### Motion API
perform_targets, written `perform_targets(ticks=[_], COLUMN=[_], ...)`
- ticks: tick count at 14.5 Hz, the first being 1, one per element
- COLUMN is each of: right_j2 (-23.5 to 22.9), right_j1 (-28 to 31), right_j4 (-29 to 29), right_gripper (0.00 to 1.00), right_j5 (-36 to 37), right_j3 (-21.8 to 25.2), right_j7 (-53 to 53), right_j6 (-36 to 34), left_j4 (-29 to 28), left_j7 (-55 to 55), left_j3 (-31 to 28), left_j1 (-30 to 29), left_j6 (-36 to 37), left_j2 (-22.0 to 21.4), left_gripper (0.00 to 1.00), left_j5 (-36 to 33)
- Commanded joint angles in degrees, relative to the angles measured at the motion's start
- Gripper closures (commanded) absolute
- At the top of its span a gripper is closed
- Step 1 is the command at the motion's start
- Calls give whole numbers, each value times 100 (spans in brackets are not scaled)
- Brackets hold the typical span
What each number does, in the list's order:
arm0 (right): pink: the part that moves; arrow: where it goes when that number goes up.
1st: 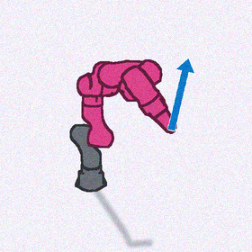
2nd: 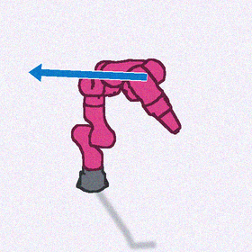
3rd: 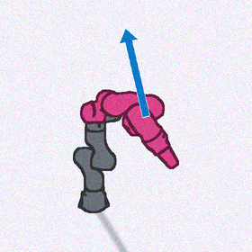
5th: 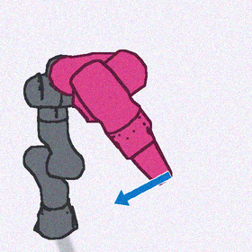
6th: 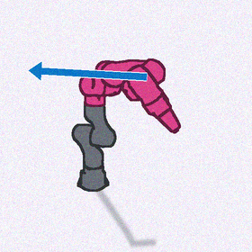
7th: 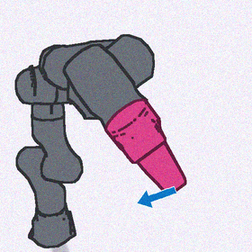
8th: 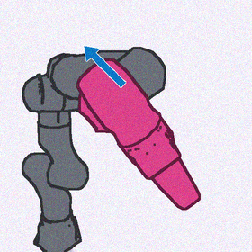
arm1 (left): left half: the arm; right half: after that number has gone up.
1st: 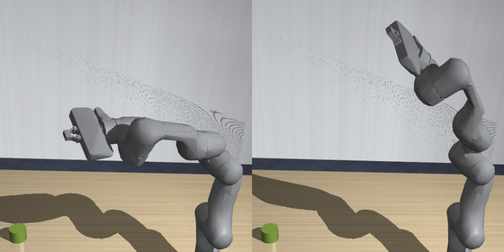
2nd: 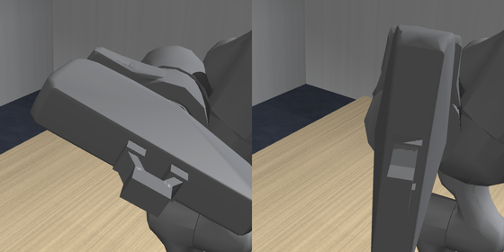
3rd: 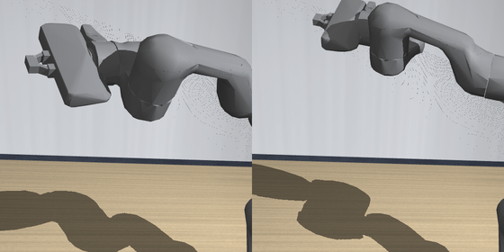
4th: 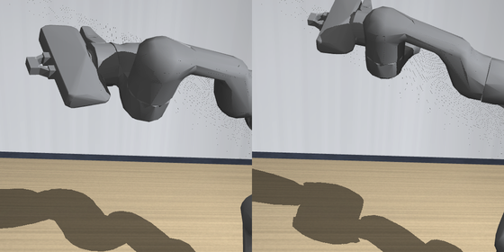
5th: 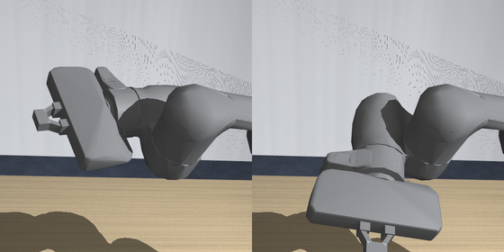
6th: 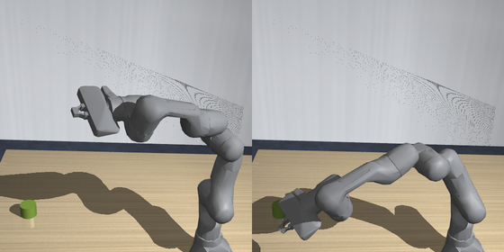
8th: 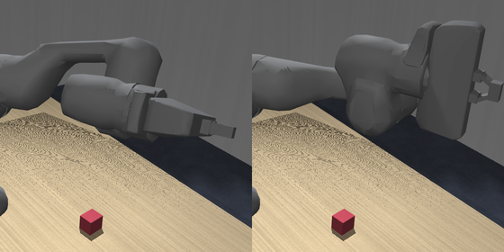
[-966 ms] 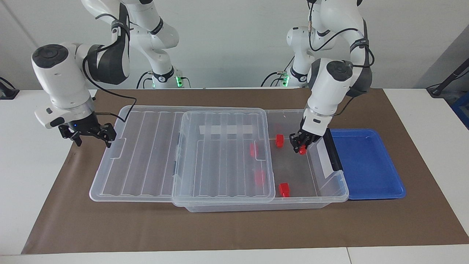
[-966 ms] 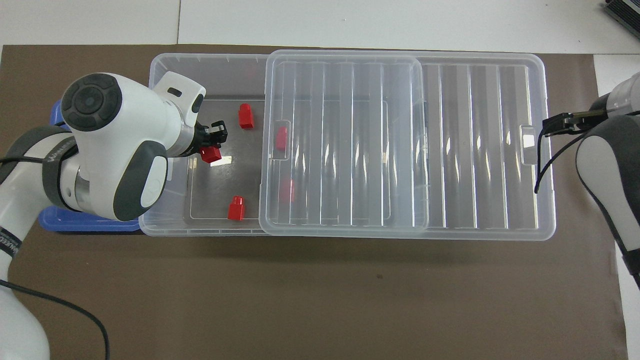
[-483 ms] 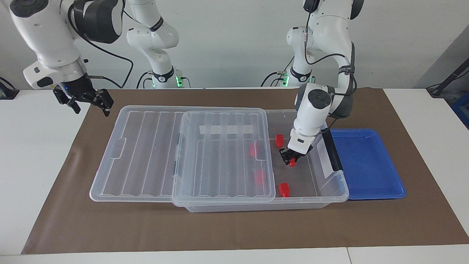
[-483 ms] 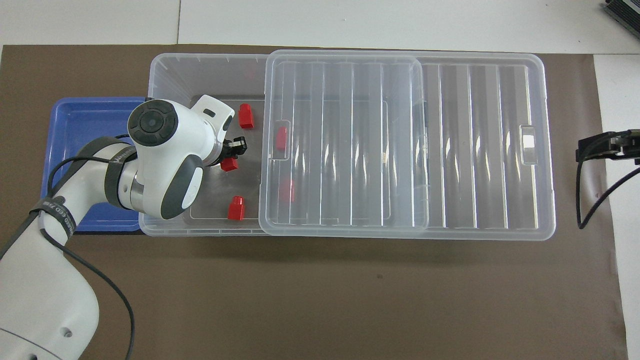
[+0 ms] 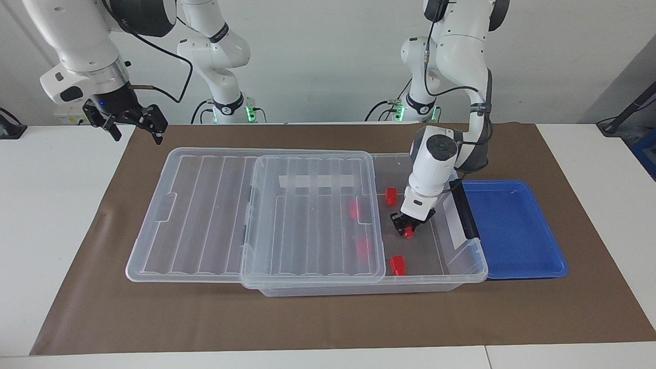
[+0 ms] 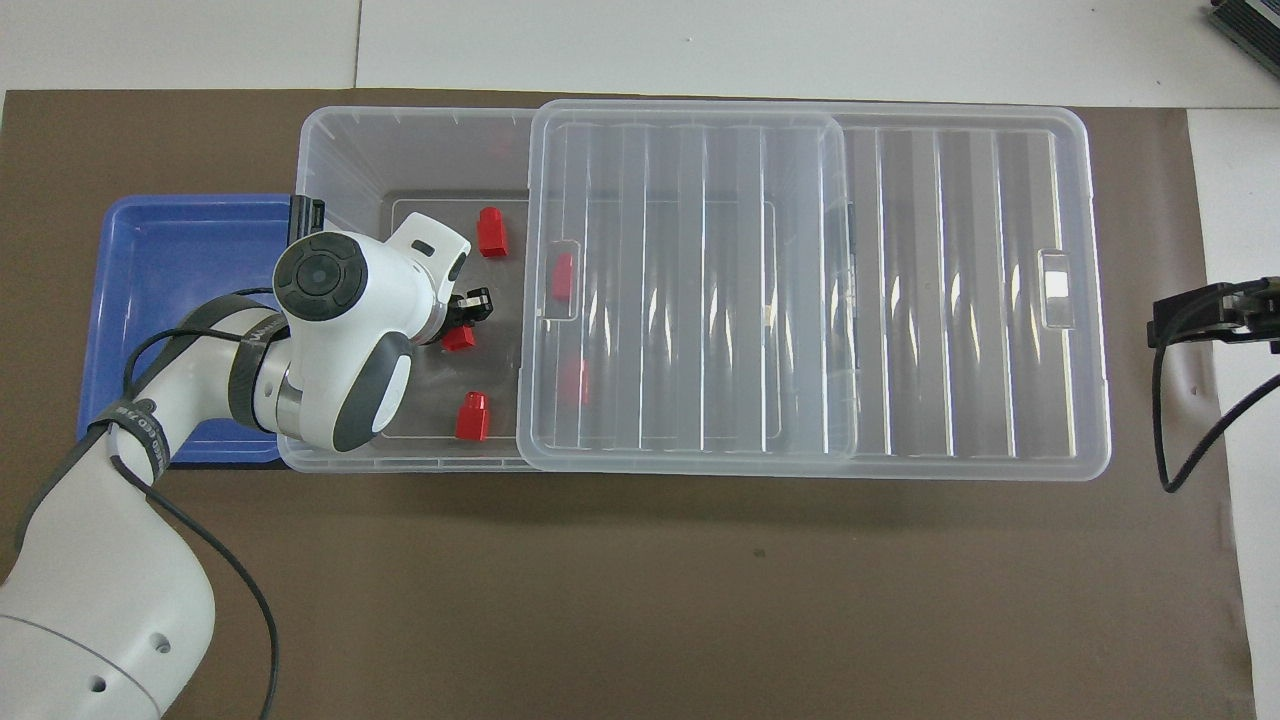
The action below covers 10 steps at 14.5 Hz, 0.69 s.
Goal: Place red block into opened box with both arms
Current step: 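Carry the red block into the opened box and lower it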
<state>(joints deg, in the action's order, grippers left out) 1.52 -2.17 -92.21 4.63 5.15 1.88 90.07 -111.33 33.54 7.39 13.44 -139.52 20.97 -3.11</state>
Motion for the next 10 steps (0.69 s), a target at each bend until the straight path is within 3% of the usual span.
perform_targets(ticks=[1,2,3,6,10], right_j2=[24,24,24,33,112], right_j1=[23,15,15,6,6], right_j4=[-43,-43,-43,-43,-200], right_gripper=[0,0,0,0,0], right_j5=[-120,-120,-129,-226,-226], right_j3=[3,3,3,3,3], right_j7=[84,84,93,216,304], right_j6=[11,11,11,11,11], left_j4=[-143,-143,-134,-73,304], left_j7=[83,83,91,126,293], left_j3=[-54,-54,-62,-71,-71], left_j1=[10,10,10,27,10], left_j6=[-145,-145,-119,169,1206], left_j2=[-49,-49,-49,-93,-497], left_gripper=[61,14,0,0,0], left_j5=[-128,-128,-128,-128,-128])
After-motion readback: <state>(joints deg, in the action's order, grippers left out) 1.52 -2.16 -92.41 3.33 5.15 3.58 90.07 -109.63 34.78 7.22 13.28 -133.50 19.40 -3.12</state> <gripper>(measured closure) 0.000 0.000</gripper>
